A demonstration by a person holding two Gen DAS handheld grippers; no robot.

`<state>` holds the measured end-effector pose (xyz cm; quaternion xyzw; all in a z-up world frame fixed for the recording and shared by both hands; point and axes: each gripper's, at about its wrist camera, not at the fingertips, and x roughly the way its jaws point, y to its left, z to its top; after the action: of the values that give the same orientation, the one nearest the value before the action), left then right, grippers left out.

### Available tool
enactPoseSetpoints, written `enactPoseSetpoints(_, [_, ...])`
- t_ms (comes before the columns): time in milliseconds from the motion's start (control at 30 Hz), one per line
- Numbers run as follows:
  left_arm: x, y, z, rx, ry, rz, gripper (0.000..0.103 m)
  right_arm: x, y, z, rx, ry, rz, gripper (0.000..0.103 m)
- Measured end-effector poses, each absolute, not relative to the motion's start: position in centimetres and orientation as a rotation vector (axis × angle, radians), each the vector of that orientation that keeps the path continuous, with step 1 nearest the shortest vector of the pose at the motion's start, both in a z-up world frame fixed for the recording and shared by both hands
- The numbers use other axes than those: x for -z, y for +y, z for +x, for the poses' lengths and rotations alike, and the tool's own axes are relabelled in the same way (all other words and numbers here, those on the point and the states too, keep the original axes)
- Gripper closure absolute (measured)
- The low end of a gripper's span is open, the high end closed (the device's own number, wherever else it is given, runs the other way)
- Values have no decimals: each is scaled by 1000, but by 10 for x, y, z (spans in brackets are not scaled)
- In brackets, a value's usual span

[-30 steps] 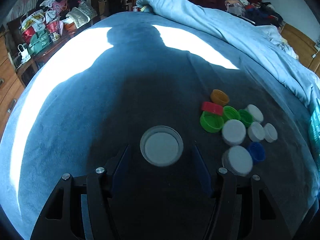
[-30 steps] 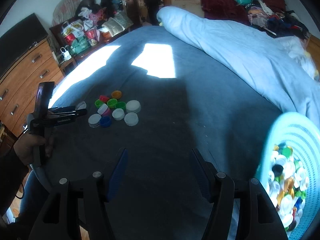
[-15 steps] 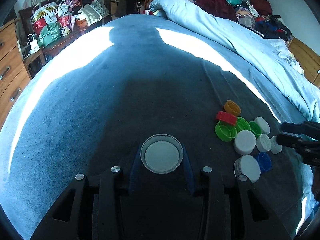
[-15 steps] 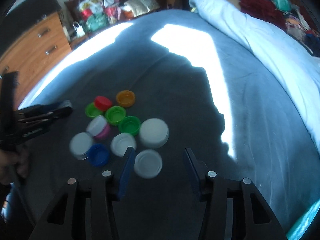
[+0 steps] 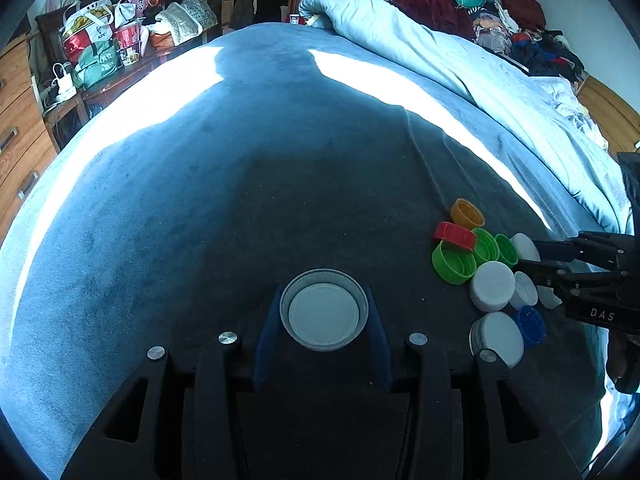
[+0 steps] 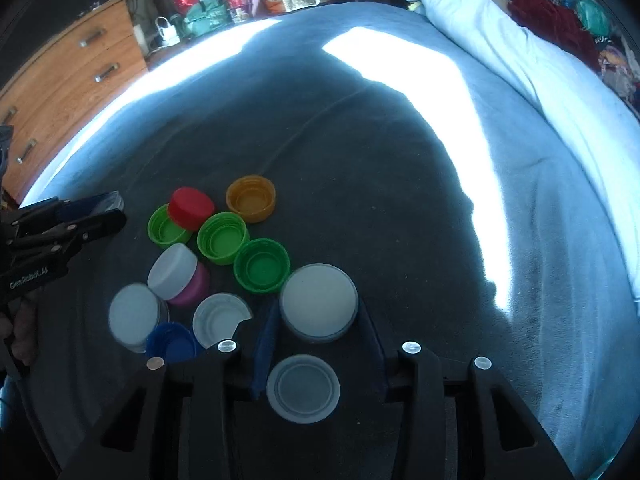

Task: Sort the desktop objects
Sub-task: 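Grasp a white cap from the cluster with the right tool, then carry both white caps over the blue basket and open both tools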

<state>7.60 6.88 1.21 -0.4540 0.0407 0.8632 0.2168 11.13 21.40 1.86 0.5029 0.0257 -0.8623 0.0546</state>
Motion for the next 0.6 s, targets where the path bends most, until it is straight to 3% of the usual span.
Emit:
enactPoseSetpoints(300, [-22,59,83,-2457,104,-1236,69,-75,216,156,2768,-44,1389,60])
enactPoseSetpoints(600, [-68,56,115,-2501,99,-1178,69,-139,211,219,2838,-72,1243,60])
